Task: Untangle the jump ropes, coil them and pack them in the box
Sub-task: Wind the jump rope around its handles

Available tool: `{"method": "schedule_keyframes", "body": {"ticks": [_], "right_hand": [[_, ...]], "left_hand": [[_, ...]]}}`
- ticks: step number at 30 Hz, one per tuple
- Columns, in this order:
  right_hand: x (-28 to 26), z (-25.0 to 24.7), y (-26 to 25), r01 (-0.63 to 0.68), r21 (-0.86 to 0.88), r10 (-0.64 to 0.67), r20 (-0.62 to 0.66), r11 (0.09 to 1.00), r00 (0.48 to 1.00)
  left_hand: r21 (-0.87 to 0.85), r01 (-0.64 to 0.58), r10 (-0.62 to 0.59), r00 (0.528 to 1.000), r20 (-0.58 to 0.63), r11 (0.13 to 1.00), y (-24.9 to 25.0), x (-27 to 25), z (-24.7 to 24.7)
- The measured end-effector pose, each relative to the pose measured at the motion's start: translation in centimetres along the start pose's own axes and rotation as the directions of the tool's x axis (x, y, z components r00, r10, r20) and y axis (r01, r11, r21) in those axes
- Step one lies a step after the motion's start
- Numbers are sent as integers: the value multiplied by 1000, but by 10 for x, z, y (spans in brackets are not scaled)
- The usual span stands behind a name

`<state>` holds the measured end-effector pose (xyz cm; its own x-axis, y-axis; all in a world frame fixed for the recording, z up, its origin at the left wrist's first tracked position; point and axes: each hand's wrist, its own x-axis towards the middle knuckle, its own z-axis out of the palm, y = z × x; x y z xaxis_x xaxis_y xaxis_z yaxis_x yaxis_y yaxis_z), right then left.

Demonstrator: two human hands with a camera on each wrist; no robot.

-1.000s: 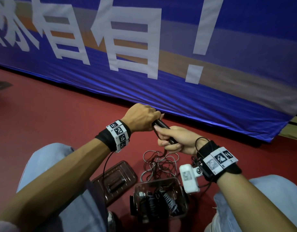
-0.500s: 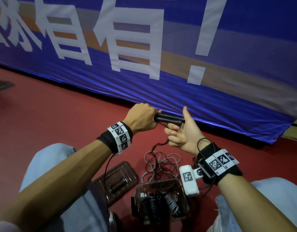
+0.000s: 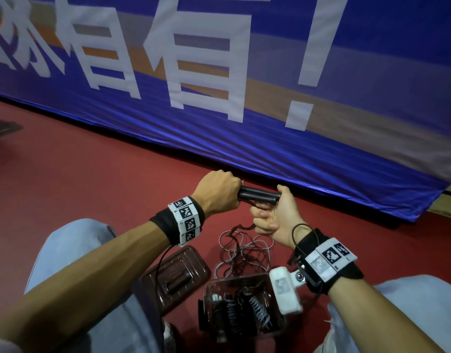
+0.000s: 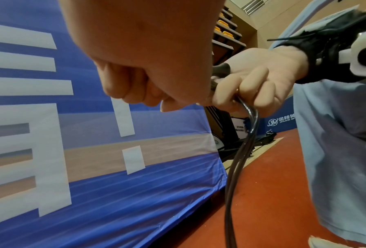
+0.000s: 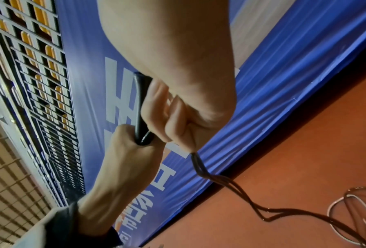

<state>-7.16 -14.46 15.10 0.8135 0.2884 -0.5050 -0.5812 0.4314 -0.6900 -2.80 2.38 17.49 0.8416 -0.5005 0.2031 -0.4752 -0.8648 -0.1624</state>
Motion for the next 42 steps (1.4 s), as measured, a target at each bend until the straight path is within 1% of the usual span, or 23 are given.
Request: {"method": "schedule_keyframes", "body": {"ticks": [4,7,11,13,15,17,18,19,20,21,22,23,24,25,27,28,29,31,34,37,38,40,42], "right_hand": [[-2,7,8,49,-42,-55,-167,998,984],[-2,9,8,75,-91,-95,-237,993,967],[4,7,7,79,-59,-90,-205,995,975],[8,11,13,100,-65,-110,-174,993,979],[12,20,25,123,-165,-148,-149,979,978],[15,29,36,138,-384,-194,-111,913,975],[17,30,39,146,-542,-227,-86,827,970],[17,28,40,145,-714,-262,-56,685,963],[16,23,38,129,-869,-295,-20,479,955],[14,17,34,95,-962,-316,10,254,949],[11,11,28,40,-998,-341,21,47,940],[5,6,22,-24,-993,-392,25,-120,920],[-1,1,14,-74,-968,-455,45,-241,889],[-3,-4,6,-102,-942,-508,80,-321,858],[-6,-15,-10,-77,-915,-538,163,-395,827],[-6,-20,-18,-39,-914,-525,196,-403,828],[-5,-25,-23,12,-930,-508,212,-368,835],[-3,-33,-30,171,-965,-504,250,-198,827],[0,-35,-38,361,-932,-571,285,21,769],[-3,-27,-46,485,-834,-536,292,263,792],[-3,-25,-47,512,-799,-519,307,314,797],[-4,-20,-46,558,-721,-492,340,411,802],[-4,-13,-41,570,-599,-471,335,562,816]], "left_hand": [[41,-39,36,997,75,998,7,-7,7],[58,-39,34,996,77,998,8,-8,13],[9,63,-64,996,62,998,8,-7,12],[-40,158,-154,984,84,987,7,-4,13],[-87,270,-258,958,126,959,2,-1,18],[-69,311,-296,940,167,948,-3,-1,23],[-48,301,-287,939,192,952,-4,-2,27],[-31,280,-266,937,227,959,-4,-3,32],[-15,257,-244,932,267,966,-1,-5,36],[6,232,-223,926,306,973,2,-7,41],[32,201,-199,919,340,979,6,-9,45],[52,156,-164,916,365,986,11,-11,49],[68,101,-119,917,382,993,16,-13,52],[70,45,-69,918,390,996,20,-15,54],[34,-61,44,923,382,998,24,-14,55],[16,-118,104,926,362,993,24,-13,53],[9,-165,152,929,336,986,22,-10,50],[16,-206,195,945,263,978,17,-5,40],[-31,-193,195,978,76,981,5,4,16],[-69,-308,297,946,-129,949,-3,2,-4],[-105,-339,315,929,-194,935,-4,0,-8],[-204,-350,276,907,-317,914,-3,-2,-18],[-305,-305,170,901,-399,902,0,-2,-29]]}}
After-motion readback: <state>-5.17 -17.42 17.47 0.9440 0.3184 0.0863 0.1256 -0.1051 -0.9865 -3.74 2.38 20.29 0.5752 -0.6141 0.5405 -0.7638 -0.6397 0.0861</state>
